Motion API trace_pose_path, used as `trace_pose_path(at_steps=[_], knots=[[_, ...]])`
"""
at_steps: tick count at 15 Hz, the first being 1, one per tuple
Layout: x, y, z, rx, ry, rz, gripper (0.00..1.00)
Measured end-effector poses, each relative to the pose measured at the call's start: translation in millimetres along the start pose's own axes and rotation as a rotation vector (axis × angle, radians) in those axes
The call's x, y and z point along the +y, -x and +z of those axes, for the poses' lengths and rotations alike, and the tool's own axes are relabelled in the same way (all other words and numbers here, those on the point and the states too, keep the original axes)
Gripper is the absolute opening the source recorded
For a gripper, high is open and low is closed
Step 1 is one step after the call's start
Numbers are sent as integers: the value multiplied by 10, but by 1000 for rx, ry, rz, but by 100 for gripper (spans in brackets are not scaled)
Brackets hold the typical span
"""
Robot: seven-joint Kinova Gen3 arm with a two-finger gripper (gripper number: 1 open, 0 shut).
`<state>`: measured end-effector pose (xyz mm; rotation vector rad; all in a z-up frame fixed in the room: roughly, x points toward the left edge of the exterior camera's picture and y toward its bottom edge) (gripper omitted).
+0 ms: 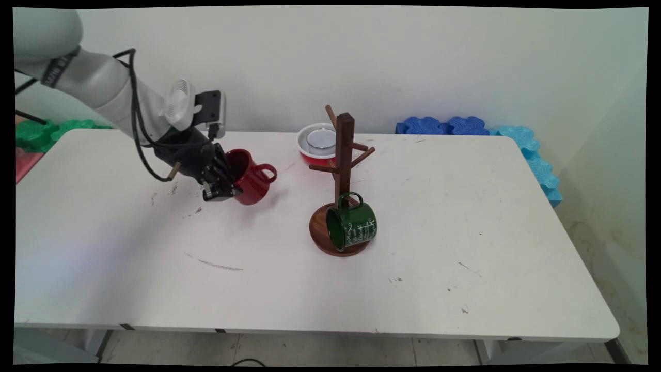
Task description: Place the picked object on the table
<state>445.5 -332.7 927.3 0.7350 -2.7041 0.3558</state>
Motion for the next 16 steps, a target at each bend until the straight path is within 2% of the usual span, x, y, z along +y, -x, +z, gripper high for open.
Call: trace_pose_path(at_steps=[7,16], knots=[[-170,-41,305,-45,-11,23,0],[-258,-77,521,-71,-6,14,0]])
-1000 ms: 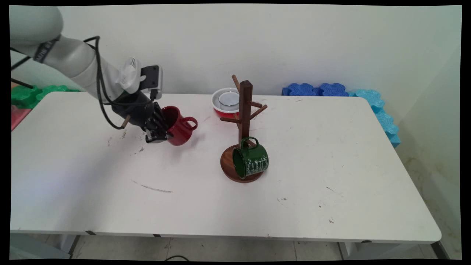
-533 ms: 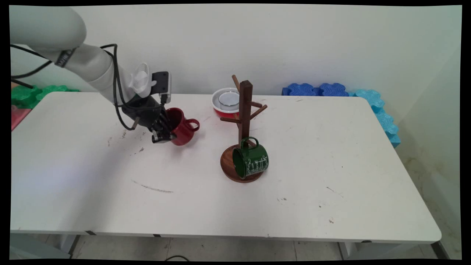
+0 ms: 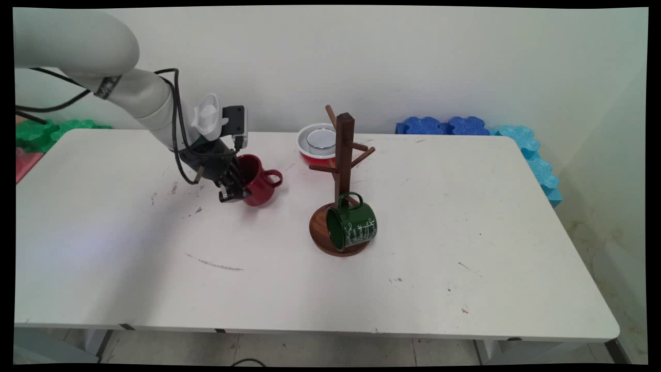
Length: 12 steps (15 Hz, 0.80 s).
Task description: Place the picked object on the table
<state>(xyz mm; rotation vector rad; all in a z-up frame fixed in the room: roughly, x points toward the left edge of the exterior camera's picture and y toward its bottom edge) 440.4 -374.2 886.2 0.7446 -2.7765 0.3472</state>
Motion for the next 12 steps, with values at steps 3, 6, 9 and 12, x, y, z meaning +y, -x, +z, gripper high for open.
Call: trace_pose_path(at_steps=[3,6,9,12], knots=[[-24,-3,44,-6,2,-4,0],[-43,-6,75,-9,4,-8,0],[-57,-9,94,-10,7,-10,0],[-65,-10,103,-11,9,-11,0]])
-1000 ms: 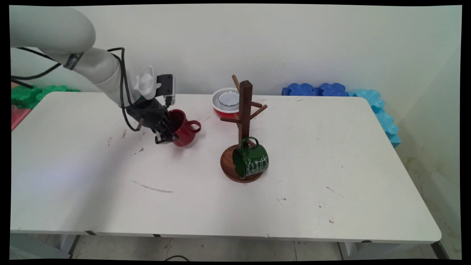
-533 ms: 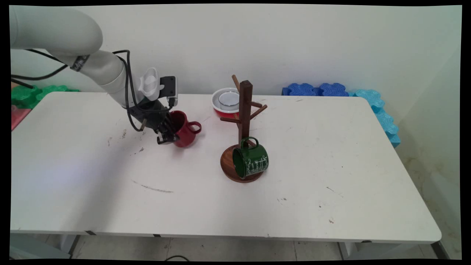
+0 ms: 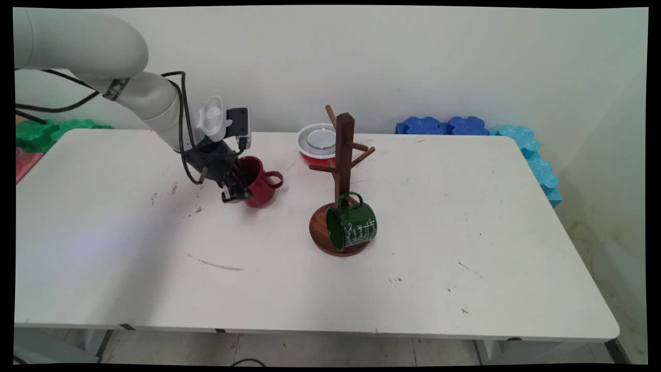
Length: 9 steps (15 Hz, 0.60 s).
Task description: Place the picked object on the table
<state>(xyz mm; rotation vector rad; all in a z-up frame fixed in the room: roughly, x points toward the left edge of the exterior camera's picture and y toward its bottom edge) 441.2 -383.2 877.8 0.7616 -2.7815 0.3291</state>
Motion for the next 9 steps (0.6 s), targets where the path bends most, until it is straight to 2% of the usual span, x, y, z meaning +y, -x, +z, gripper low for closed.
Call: trace_pose_path(at_steps=[1,2,9], knots=[[-4,1,2,0,1,0,0],[-7,1,5,0,2,-1,100],[4,20,24,0,6,2,100]])
